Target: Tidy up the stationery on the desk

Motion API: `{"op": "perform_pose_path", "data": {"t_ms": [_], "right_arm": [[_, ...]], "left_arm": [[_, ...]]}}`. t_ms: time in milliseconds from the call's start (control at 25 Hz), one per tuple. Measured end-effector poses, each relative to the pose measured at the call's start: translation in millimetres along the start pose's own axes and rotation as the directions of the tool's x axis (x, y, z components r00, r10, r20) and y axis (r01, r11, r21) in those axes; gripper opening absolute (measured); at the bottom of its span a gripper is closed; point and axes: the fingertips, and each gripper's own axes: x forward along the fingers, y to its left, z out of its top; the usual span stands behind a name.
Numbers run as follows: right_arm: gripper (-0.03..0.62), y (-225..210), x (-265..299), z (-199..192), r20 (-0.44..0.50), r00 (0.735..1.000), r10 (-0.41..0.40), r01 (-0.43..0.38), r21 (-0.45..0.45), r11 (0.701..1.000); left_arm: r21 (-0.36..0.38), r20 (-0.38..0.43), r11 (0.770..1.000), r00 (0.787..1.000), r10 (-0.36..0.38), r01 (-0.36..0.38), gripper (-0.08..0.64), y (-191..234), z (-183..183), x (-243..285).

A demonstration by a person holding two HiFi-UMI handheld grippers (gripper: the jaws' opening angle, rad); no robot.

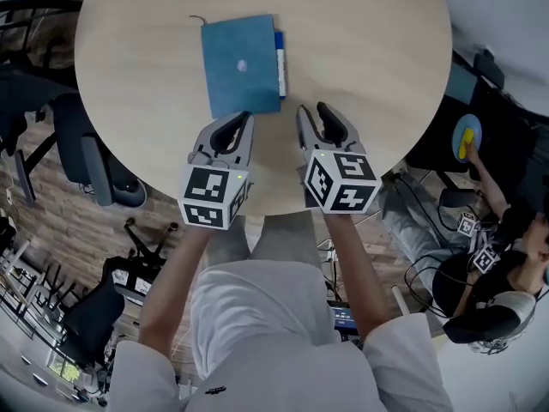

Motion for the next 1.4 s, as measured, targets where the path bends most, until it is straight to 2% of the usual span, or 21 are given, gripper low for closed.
{"op": "perform_pose_path", "data": {"t_ms": [160,440,560,880,1200,1400], "right_arm": [[0.143,6,-21,2,0.024,0.999,-0.026,0.027,-0.024,0.999],[0.143,34,-65,3,0.073,0.997,-0.026,0.028,-0.020,0.999],[0.143,46,-84,-1,0.093,0.995,-0.023,0.023,-0.003,1.000],[0.139,93,-137,-7,0.156,0.988,0.000,0.004,-0.029,1.000],[0.092,138,-185,-12,0.218,0.976,0.011,0.008,-0.084,0.996],[0.078,165,-211,-27,0.245,0.969,-0.004,0.029,-0.100,0.995]], "left_arm": [[-0.001,0.018,1.000,1.000,-0.006,0.006,0.025,-11,5,-17],[0.025,0.062,1.000,0.998,-0.015,0.014,0.025,-31,17,-65],[0.033,0.083,0.999,0.996,-0.009,0.006,0.025,-37,21,-89],[0.042,0.153,0.999,0.988,0.016,-0.022,0.025,-48,28,-166],[0.046,0.203,0.999,0.979,0.006,-0.016,0.025,-58,23,-225],[0.078,0.227,0.997,0.974,-0.016,-0.002,0.025,-67,11,-262]]}}
